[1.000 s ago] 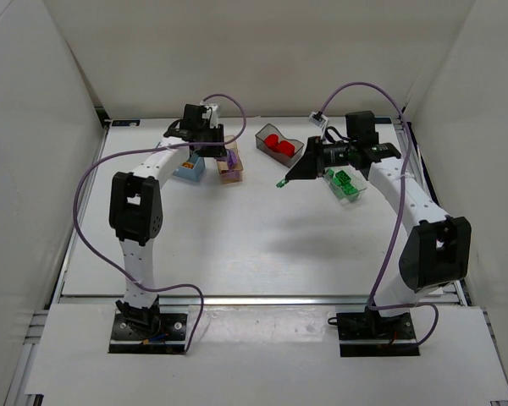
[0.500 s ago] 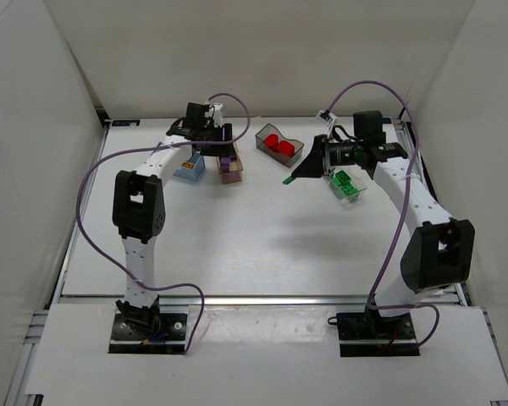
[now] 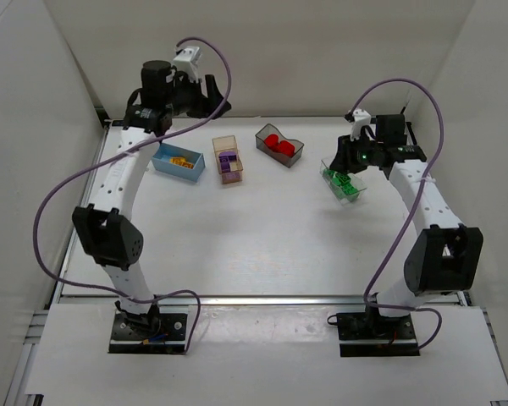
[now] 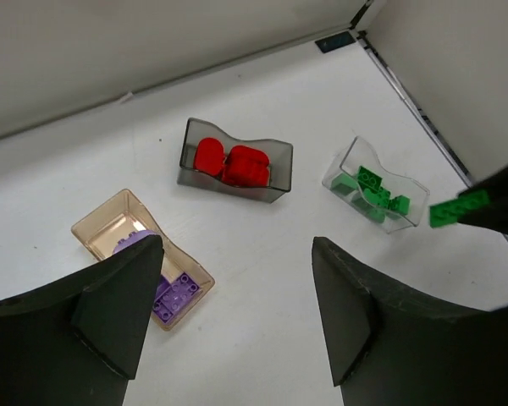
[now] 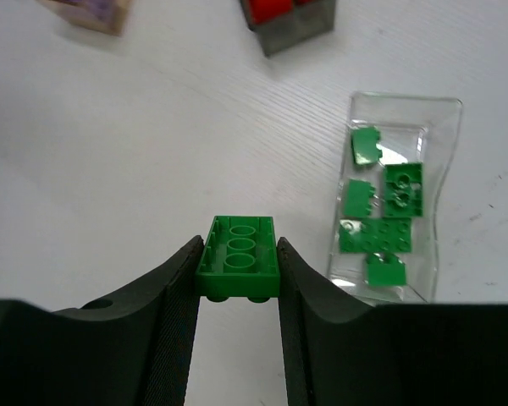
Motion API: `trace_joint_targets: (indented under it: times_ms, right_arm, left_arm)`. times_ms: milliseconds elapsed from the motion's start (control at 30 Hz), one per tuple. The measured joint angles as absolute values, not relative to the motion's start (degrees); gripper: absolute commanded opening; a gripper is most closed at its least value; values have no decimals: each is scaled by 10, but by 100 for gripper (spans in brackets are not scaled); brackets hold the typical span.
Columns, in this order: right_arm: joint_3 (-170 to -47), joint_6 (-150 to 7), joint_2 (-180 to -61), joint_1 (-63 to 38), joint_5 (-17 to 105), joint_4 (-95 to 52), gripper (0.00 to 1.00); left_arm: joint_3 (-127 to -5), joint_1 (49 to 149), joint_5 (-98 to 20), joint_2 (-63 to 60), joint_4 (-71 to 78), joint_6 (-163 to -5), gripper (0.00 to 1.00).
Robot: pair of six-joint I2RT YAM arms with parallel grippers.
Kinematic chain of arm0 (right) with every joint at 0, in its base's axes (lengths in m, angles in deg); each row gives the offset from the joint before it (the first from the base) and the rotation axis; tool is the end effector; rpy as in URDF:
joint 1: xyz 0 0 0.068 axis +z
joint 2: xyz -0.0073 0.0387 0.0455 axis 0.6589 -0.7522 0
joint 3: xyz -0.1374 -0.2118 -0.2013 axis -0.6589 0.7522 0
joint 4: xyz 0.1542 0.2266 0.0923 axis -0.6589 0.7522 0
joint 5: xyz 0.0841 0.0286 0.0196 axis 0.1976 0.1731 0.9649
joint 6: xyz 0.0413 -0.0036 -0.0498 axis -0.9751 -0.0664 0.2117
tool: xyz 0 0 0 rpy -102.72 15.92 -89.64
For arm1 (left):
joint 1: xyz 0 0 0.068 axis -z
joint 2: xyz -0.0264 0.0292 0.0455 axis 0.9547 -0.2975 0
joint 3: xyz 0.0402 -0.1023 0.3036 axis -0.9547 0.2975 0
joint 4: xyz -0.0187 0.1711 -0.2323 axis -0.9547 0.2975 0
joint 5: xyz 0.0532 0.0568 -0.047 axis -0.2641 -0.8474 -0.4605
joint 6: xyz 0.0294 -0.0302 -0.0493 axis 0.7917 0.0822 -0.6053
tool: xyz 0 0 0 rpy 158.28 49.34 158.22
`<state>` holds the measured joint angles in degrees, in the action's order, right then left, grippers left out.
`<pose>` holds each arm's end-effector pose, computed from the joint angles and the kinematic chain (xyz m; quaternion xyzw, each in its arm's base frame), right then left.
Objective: Sort the legos into containers by color
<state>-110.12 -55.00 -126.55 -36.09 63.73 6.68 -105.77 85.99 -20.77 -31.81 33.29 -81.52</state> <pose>0.3732 0.0570 0.3682 -0.2139 0.8542 0.1967 0.4312 0.4667 -0.1334 0.4596 0.1556 0.8020 -0.2910 0.4980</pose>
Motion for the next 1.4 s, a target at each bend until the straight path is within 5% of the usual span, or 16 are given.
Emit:
trace_joint_targets:
  times_ms: [567, 1033, 1400]
  right_arm:
    - [-1150, -488, -1447, -430, 529, 81, 2]
    - [-1186, -471, -1505, -418, 526, 79, 64]
    - [-1186, -479, -1454, -409, 521, 84, 85]
  left_arm:
    - [-927, 814, -237, -239, 391, -772, 99]
    - [-898, 798, -271, -239, 420, -755, 99]
    - [-856, 764, -278, -233, 426, -768, 99]
